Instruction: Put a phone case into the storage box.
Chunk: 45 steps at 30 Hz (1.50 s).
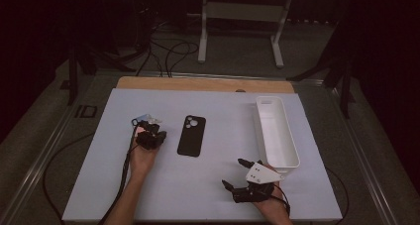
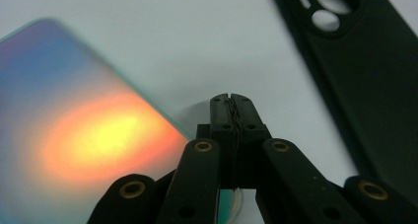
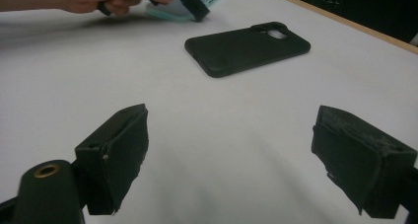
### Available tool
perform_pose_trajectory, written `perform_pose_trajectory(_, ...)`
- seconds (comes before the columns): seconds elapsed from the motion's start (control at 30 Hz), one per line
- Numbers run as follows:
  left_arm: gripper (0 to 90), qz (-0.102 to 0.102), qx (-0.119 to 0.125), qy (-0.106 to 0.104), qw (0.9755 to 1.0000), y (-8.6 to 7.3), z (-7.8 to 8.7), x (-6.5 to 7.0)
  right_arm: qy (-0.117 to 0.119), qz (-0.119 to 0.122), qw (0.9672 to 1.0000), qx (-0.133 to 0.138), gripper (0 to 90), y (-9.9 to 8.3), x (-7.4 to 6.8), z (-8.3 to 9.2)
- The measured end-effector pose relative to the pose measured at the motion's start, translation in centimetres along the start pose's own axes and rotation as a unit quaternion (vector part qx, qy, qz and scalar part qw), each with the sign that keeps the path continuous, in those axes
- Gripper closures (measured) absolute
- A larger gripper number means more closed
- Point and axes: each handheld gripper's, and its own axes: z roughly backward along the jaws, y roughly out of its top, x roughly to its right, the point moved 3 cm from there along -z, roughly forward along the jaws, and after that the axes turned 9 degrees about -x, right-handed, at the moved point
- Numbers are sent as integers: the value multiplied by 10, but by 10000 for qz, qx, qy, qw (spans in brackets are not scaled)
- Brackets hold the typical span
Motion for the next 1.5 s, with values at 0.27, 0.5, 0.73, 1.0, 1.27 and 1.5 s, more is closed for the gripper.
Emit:
perform_pose_trajectory(0.27,893,167,-24,523,9985,-28,22,-19,15,10,10000,-2,142,0,0,-1)
perform_pose_trajectory(0.5,890,654,179,699,9952,-44,30,-35,22,-13,10000,-15,142,0,-1,-2)
perform_pose_trajectory(0.73,889,684,345,640,9950,-47,29,-36,42,-47,10000,30,141,1,1,-1)
perform_pose_trajectory(1.0,762,461,1327,-225,9898,-45,59,-26,58,-183,9997,123,141,1,6,3)
perform_pose_trajectory(1.27,494,-43,1985,-488,9789,-57,92,-18,35,-265,9994,209,140,1,11,8)
perform_pose_trajectory(1.5,230,-66,2484,-608,9667,-80,113,-20,-28,-318,9990,301,138,2,16,13)
